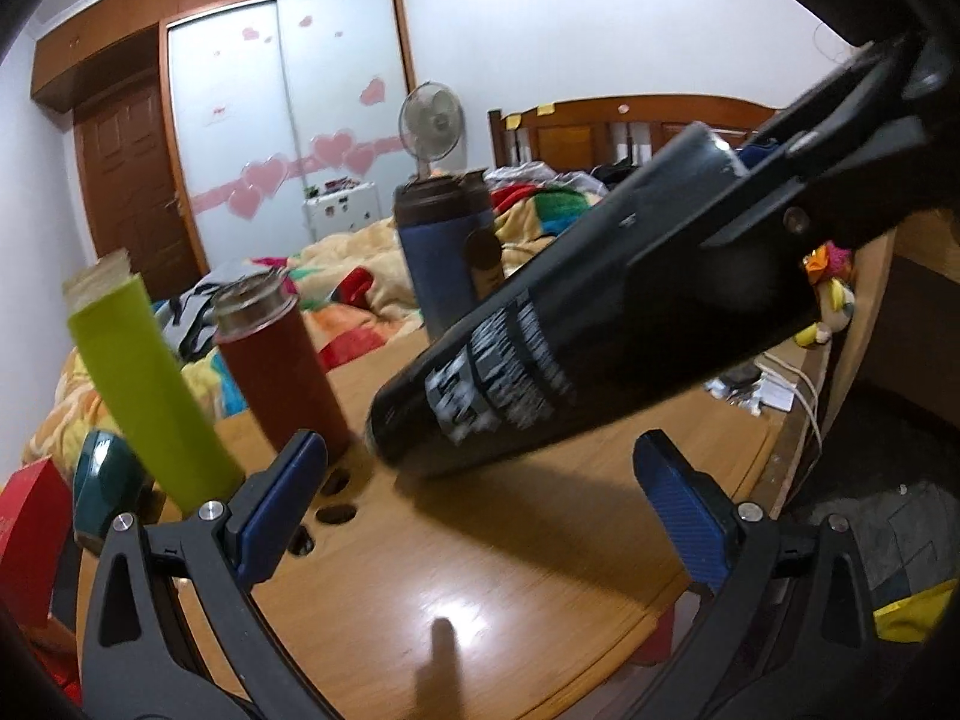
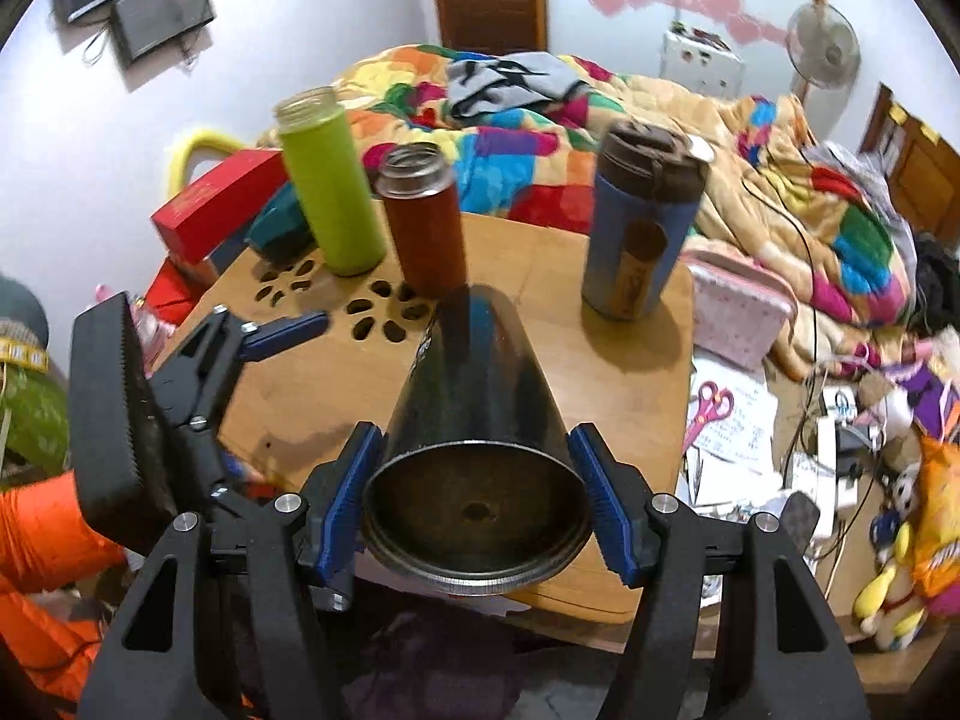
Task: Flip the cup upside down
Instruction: 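Lift the black tumbler with the right tool and rotate it upright, then lower the black tumbler onto the table beside the red tumbler, open right tool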
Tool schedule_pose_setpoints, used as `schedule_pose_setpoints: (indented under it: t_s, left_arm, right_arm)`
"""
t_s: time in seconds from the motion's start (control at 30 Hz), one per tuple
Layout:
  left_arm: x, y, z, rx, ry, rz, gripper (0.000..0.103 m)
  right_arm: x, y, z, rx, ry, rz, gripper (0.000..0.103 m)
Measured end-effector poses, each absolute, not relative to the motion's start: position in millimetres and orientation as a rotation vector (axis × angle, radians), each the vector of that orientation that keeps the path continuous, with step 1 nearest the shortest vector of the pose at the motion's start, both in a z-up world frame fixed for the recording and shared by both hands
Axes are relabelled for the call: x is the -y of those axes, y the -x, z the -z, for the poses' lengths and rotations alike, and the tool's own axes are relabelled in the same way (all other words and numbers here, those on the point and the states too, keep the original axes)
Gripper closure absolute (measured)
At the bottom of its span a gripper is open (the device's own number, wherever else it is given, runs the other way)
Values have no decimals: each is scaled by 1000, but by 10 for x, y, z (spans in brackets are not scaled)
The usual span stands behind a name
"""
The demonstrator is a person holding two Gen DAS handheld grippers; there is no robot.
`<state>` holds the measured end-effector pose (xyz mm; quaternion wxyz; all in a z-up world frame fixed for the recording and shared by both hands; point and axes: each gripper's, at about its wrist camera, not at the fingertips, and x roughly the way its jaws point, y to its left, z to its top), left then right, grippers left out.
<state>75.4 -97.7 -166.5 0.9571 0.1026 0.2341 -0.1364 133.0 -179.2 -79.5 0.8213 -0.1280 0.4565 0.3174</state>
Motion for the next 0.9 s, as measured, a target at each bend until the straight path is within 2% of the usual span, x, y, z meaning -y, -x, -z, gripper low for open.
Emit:
schedule_pose_setpoints:
  t_s: [0.27, 0.53, 0.63, 0.7, 0.9]
  left_arm:
    - [1063, -718, 1597, -427, -203, 322, 0]
    - [1043, -587, 1502, -394, -203, 317, 25]
    - [963, -606, 1434, -394, -174, 288, 29]
    - [889, -633, 1382, -401, -150, 275, 32]
    - [706, -712, 1269, -432, -108, 243, 38]
  right_arm:
    - [1668, -1105, 630, -907, 403, -775, 42]
    - [1562, -880, 514, -842, 535, -842, 40]
    - [1598, -865, 413, -835, 507, -856, 39]
    - [1634, -857, 366, -816, 501, -839, 32]
    - [1787, -987, 311, -801, 419, -739, 31]
